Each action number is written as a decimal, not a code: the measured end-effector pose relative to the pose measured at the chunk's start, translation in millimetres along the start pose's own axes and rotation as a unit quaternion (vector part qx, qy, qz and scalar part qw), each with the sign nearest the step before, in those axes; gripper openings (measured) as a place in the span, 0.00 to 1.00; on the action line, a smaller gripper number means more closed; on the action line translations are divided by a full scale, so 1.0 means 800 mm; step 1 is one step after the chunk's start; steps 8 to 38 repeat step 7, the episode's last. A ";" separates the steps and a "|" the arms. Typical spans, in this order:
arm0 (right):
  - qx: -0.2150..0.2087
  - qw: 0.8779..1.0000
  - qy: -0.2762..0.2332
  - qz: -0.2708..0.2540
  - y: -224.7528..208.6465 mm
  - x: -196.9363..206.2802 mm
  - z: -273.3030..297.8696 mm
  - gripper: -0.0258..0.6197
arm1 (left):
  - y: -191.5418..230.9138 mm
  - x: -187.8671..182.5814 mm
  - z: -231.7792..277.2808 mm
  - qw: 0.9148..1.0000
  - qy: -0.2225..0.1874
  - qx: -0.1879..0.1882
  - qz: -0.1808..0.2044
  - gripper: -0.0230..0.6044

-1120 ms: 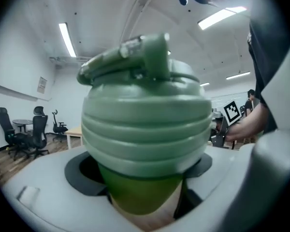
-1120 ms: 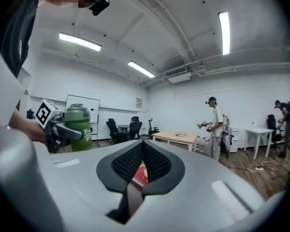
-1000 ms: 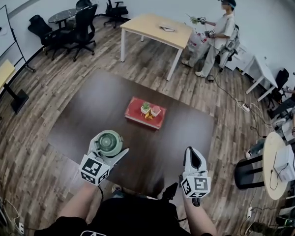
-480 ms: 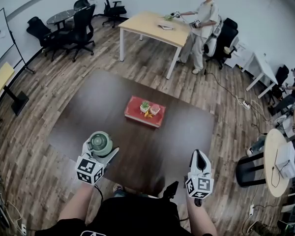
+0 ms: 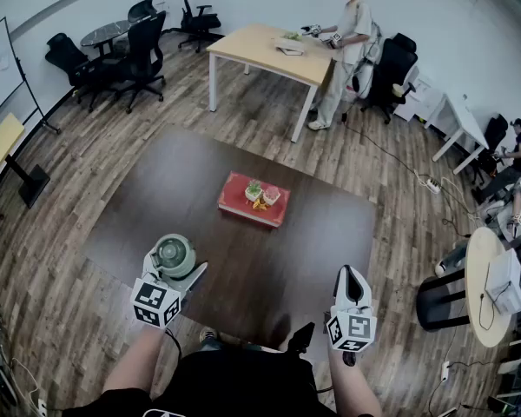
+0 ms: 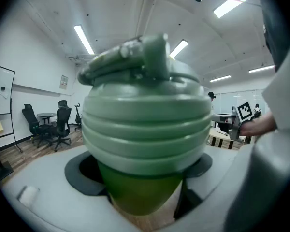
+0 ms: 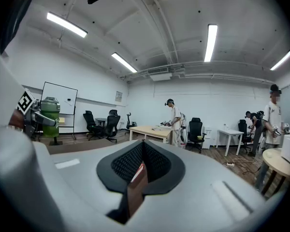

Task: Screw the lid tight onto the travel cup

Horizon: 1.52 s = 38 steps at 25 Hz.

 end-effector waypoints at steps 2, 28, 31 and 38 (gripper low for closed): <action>0.001 1.000 0.001 0.000 -0.001 0.000 -0.002 0.05 | -0.001 0.000 0.000 1.000 0.001 0.001 0.000 0.70; -0.003 1.000 0.001 0.003 -0.002 0.000 -0.005 0.05 | -0.006 0.004 -0.001 1.000 0.008 0.003 0.000 0.70; -0.003 1.000 0.001 0.003 -0.002 0.000 -0.005 0.05 | -0.006 0.004 -0.001 1.000 0.008 0.003 0.000 0.70; -0.003 1.000 0.001 0.003 -0.002 0.000 -0.005 0.05 | -0.006 0.004 -0.001 1.000 0.008 0.003 0.000 0.70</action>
Point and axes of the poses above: the fingertips, and each gripper's own axes: z forward along the fingers, y to its left, x out of its underside, the point moved 5 cm from there along -z, backward along the fingers, and after that the axes turned 13 degrees about -x, right-handed, at the moved point
